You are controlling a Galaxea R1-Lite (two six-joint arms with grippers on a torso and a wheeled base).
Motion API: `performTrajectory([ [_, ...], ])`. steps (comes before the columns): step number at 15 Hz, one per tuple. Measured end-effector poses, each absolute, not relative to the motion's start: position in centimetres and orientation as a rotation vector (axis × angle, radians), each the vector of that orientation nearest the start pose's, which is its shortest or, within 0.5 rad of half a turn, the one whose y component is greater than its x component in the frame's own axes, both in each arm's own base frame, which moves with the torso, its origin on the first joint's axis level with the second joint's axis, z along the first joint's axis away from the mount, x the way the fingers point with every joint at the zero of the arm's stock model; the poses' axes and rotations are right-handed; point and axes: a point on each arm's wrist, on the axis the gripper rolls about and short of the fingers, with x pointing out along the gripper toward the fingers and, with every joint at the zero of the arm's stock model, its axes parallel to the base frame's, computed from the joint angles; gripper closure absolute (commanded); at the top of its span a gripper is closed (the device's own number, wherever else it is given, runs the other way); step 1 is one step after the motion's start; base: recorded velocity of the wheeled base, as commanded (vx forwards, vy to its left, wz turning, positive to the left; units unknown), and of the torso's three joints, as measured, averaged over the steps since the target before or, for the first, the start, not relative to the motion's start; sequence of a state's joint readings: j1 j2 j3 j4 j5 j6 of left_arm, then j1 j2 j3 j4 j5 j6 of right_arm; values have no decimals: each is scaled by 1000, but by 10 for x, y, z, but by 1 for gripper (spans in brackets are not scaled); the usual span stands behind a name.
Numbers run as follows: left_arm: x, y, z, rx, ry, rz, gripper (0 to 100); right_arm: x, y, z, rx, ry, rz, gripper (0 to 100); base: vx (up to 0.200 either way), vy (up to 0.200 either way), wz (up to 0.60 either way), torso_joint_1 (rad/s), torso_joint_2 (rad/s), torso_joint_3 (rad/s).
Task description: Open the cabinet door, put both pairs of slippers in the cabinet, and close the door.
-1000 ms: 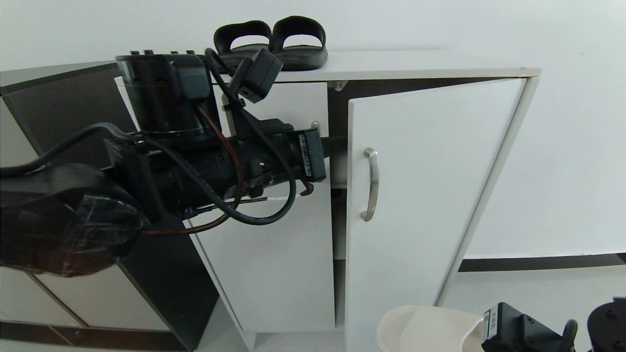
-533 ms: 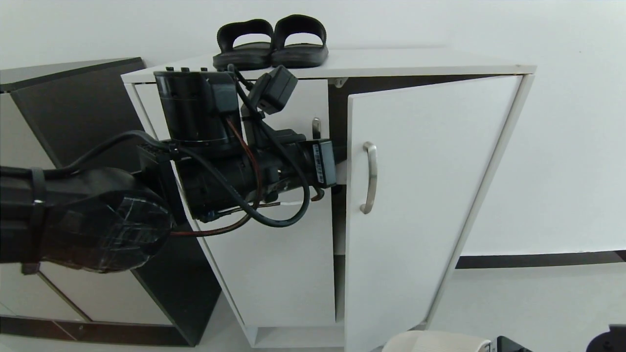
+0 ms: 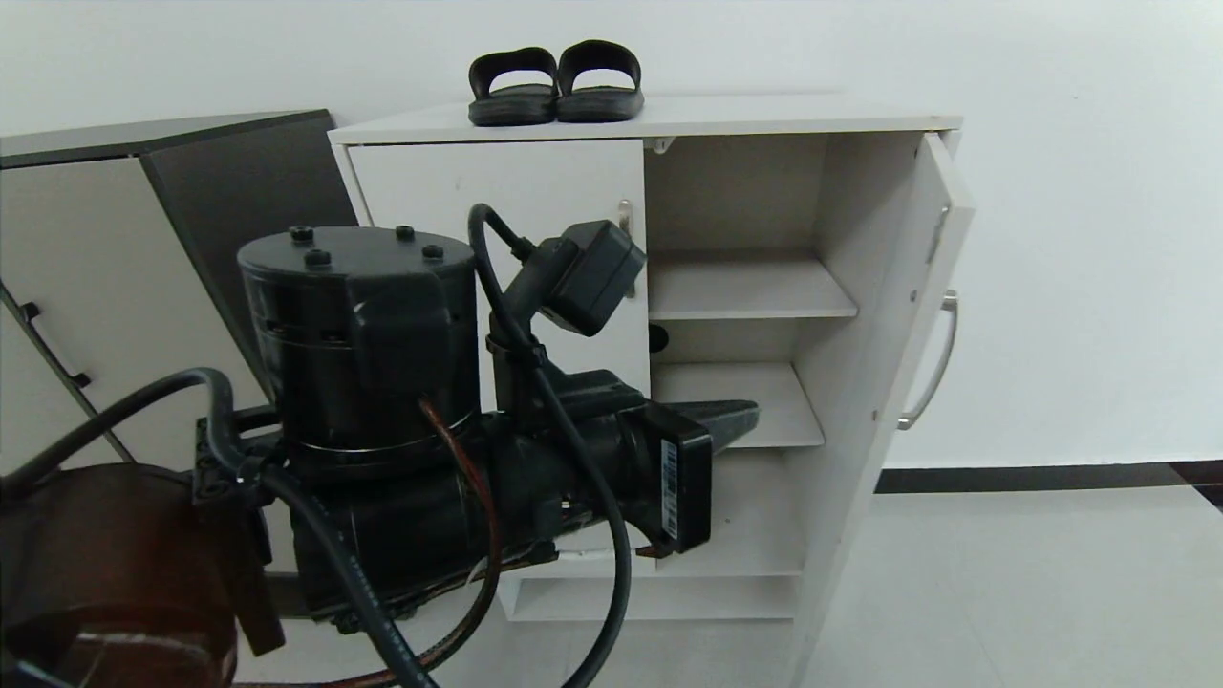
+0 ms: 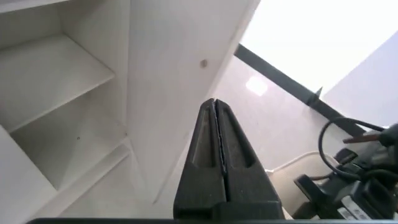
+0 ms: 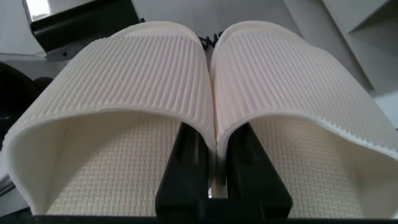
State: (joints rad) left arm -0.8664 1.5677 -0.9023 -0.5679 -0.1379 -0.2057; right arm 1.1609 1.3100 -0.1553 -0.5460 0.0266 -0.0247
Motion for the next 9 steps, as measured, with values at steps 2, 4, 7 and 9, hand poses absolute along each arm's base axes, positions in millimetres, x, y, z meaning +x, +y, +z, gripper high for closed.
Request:
performTrajectory([
  [2,188,-208,246,-156,151,-928,100,63,141,112,-320,498,1131,100,0,0,0,0,0,0],
  [4,195,-190,250,-165,117,-793,100,77,151,127,-240,470,992,100,0,0,0,0,0,0],
  [7,190,-155,244,-166,107,-571,100,101,176,138,-137,428,734,100,0,0,0,0,0,0],
  [9,181,-125,221,-135,159,-376,100,125,196,137,-88,362,489,100,0,0,0,0,0,0],
])
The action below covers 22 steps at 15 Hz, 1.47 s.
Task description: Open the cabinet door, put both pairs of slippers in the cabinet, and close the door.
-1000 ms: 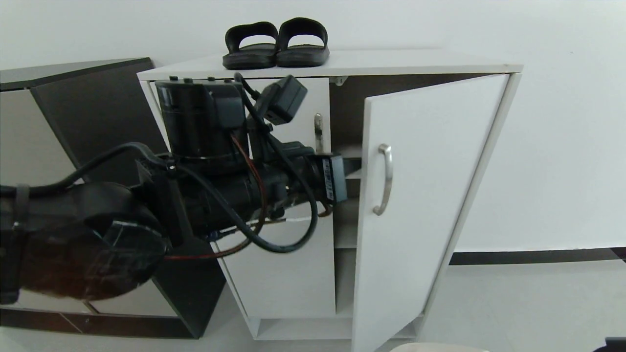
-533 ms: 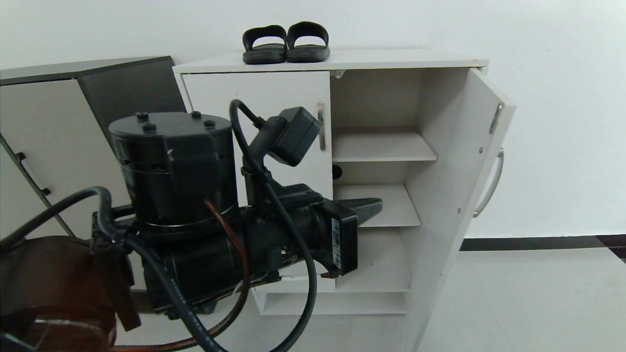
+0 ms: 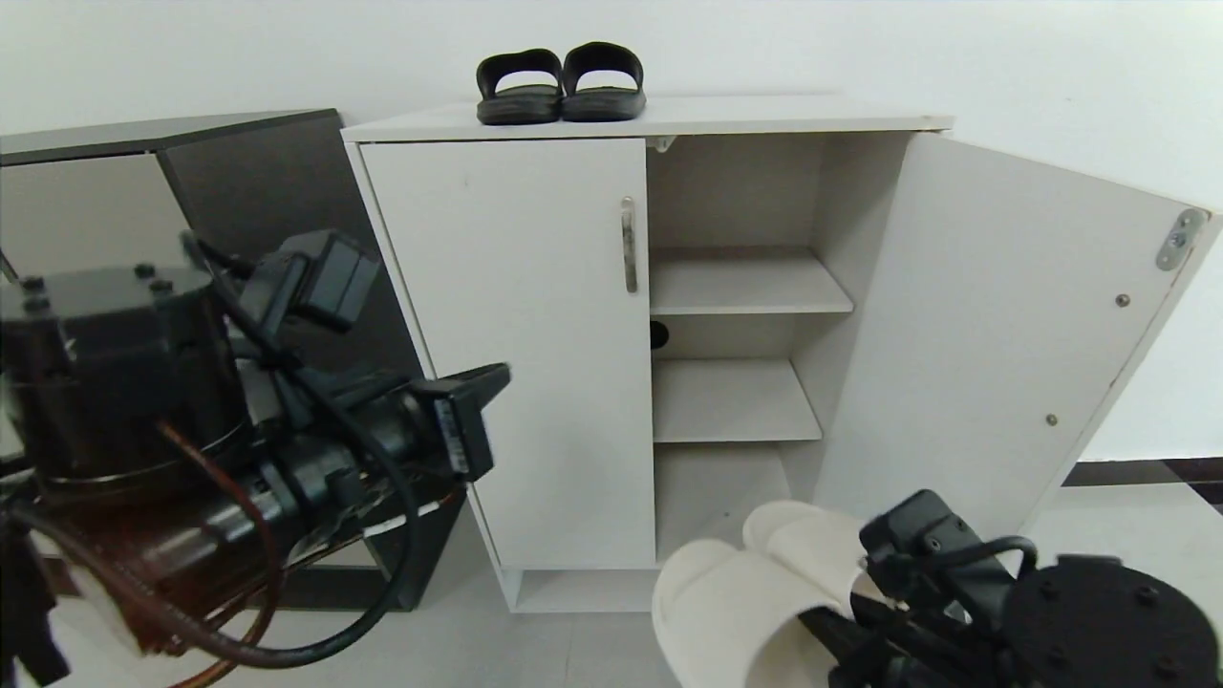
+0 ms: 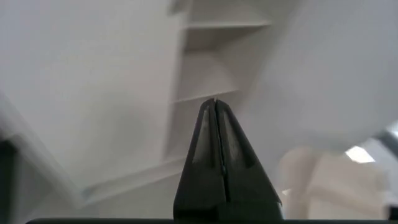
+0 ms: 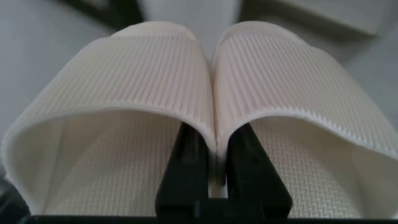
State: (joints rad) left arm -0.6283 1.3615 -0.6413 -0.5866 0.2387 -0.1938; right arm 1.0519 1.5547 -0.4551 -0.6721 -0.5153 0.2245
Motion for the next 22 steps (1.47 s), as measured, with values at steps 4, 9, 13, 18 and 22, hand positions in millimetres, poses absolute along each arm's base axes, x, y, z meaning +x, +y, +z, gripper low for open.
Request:
performTrajectory([
  [4,144,-61,172,-32,248,-57,100,178,214,119,-56,279,191,100,0,0,0,0,0,0],
  [9,57,-2,129,-3,230,217,100,196,220,96,-85,309,150,100,0,0,0,0,0,0],
  [13,1,6,98,-30,136,205,100,198,222,91,-101,313,148,100,0,0,0,0,0,0],
  [18,-20,0,77,98,36,-26,100,199,223,92,-96,296,151,100,0,0,0,0,0,0],
  [22,-22,0,76,1,6,-24,100,204,230,105,-85,206,197,100,0,0,0,0,0,0],
])
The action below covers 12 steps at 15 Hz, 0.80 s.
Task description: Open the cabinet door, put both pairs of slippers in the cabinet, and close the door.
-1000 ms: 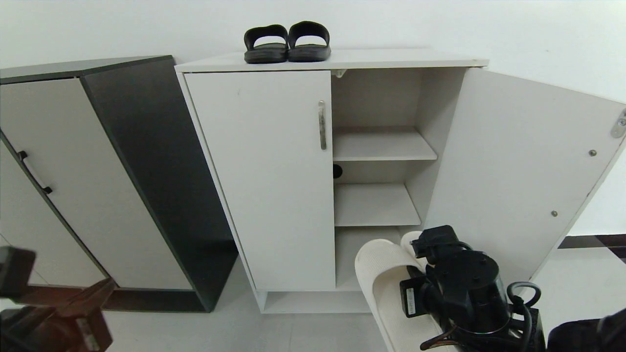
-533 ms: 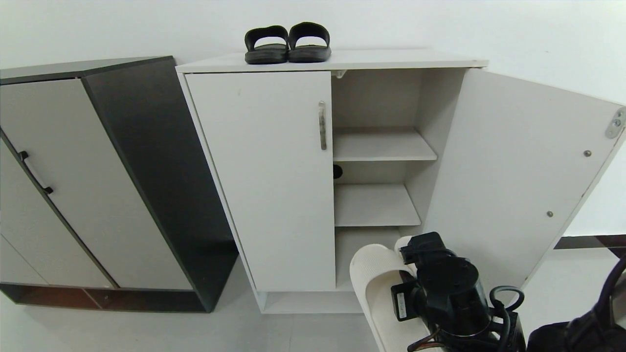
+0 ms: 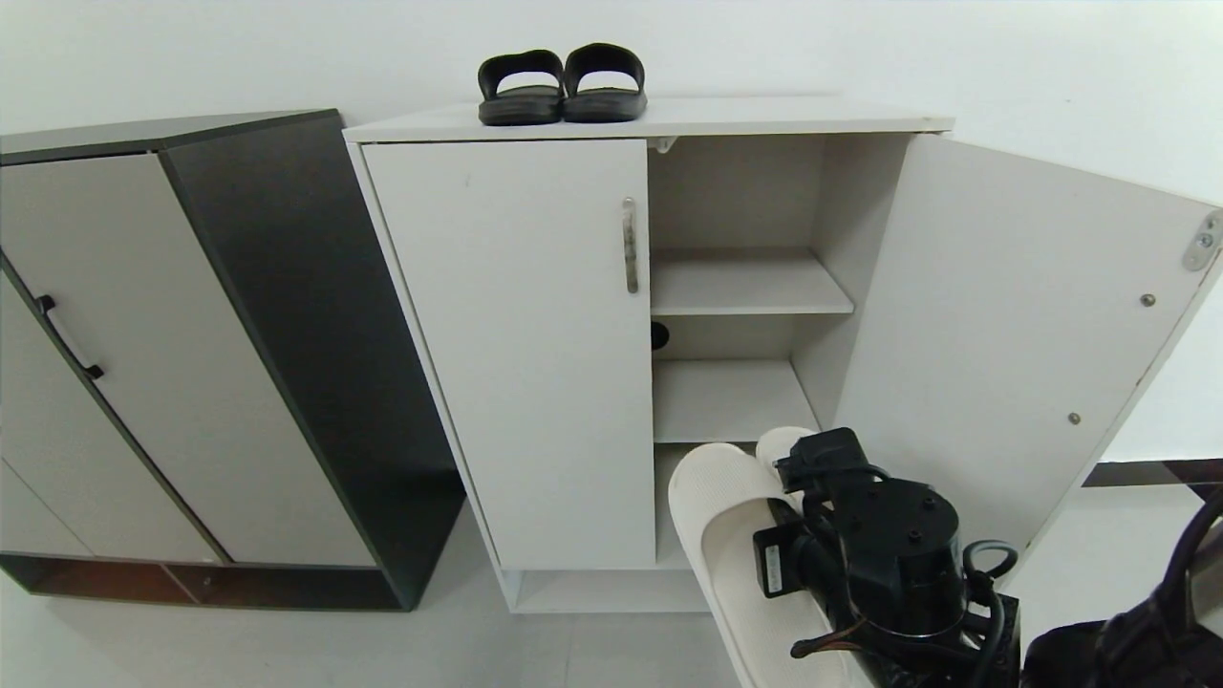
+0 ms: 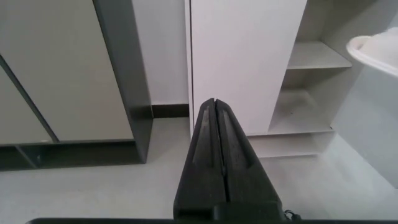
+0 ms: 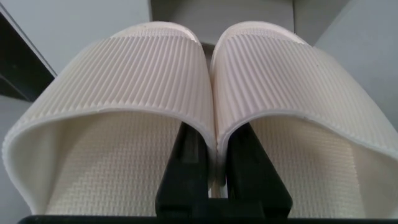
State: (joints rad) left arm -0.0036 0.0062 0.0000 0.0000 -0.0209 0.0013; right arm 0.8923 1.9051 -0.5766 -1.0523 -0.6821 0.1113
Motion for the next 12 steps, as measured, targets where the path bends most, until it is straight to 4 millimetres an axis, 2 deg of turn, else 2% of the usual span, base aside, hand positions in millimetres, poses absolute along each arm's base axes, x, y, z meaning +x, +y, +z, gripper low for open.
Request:
performTrajectory([
  [3,-23,0,75,0,0,-24,100,206,234,108,-70,192,206,100,0,0,0,0,0,0],
  [9,-23,0,75,0,-1,-24,100,209,237,111,-58,181,204,100,0,-200,0,2,0,1],
  [12,-23,0,75,0,-1,-25,100,208,238,111,-56,179,208,100,0,0,0,0,0,0],
])
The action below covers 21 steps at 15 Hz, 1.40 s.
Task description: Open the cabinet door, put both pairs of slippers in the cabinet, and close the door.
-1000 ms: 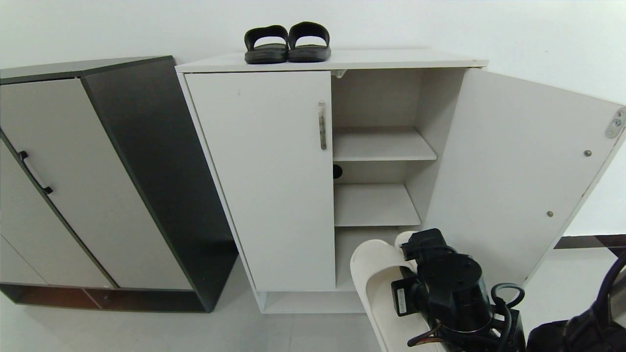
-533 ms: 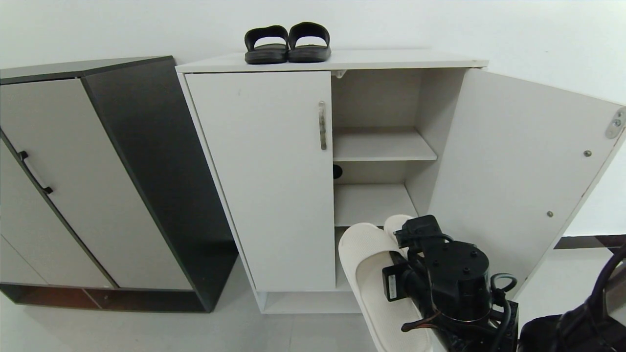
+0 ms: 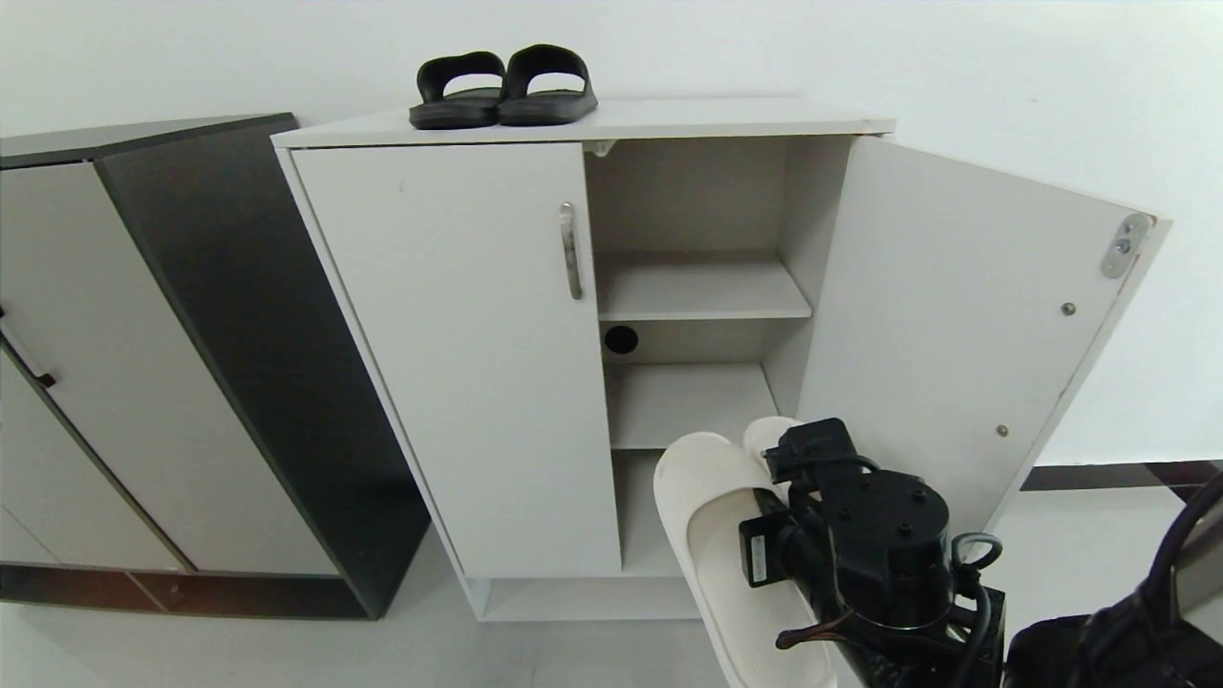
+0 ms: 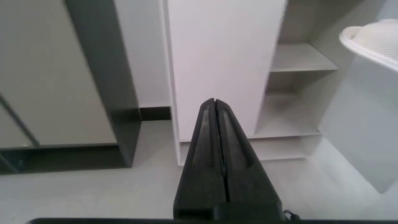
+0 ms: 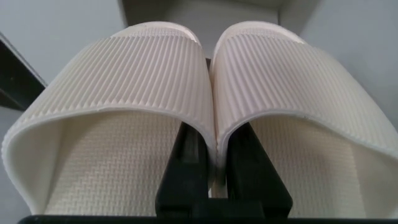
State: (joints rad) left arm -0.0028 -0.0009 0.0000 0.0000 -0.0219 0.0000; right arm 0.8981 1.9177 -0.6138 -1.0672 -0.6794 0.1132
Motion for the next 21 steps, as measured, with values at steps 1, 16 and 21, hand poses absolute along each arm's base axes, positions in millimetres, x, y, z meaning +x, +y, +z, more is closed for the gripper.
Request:
performTrajectory([
  [1,-23,0,75,0,-1,-24,100,208,238,111,-55,179,205,100,0,0,0,0,0,0],
  [16,-23,0,75,0,-1,-24,100,246,223,79,-51,209,88,100,0,0,0,0,0,0],
  [21,-23,0,75,-4,-1,-22,100,245,234,85,-30,197,161,100,0,0,0,0,0,0],
])
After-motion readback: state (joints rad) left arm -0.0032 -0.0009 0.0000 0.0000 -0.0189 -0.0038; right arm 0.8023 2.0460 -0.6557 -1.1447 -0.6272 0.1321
